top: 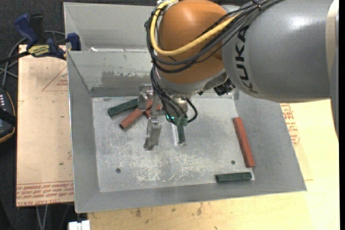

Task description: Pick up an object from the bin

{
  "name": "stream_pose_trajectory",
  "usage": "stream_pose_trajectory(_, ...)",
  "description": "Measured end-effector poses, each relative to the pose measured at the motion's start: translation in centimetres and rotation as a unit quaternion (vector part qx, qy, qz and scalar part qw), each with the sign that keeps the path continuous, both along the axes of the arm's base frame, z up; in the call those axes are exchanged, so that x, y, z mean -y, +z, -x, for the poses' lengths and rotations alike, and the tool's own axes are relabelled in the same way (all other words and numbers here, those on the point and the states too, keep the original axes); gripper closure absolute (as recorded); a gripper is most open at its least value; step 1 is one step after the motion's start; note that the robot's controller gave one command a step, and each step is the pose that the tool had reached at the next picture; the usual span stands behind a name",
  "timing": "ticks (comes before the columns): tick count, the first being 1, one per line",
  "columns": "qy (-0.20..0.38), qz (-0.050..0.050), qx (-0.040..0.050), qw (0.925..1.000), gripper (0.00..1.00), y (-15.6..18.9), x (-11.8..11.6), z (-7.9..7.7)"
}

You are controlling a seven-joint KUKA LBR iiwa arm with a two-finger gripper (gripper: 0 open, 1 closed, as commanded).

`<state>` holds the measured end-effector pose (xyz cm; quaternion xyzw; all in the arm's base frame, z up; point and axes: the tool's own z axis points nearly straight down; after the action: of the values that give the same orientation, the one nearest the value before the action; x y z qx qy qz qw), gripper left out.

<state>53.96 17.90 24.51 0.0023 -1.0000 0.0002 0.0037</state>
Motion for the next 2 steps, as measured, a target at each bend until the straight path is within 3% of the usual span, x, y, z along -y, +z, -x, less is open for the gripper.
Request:
stream_pose_trajectory(1, 0.012, 0.000, 0.0049, 0.9999, 0.00, -7.6, 3.9, -7.8)
stream_pose_trajectory(2, 0.089, -0.001, 0.0024, 0.9961, 0.00, -17.2, 4.4, -8.2)
